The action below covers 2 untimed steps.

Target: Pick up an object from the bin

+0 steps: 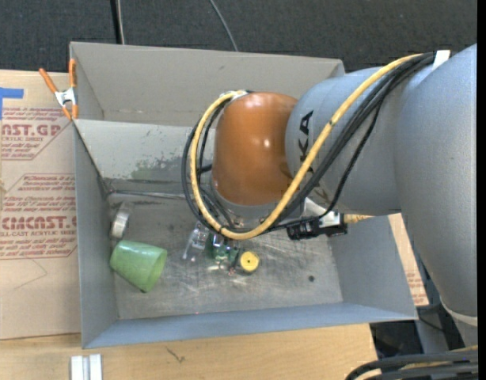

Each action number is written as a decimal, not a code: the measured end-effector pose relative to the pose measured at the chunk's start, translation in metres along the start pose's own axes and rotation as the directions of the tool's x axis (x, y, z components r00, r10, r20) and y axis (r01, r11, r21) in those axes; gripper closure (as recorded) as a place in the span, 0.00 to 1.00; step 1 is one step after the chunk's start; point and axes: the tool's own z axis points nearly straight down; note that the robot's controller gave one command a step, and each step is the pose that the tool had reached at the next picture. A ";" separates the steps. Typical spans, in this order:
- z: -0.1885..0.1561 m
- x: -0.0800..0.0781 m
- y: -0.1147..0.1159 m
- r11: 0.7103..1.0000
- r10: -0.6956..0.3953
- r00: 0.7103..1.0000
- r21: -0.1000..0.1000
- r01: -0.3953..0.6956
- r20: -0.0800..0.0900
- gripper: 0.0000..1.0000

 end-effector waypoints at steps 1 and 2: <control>0.000 0.001 0.002 1.000 0.003 1.000 -0.002 -0.003 0.000 1.00; -0.005 -0.011 0.014 1.000 -0.017 1.000 -0.003 0.017 0.002 1.00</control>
Offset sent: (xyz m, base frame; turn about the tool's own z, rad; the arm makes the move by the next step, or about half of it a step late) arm 0.0000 0.0016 0.0000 0.0046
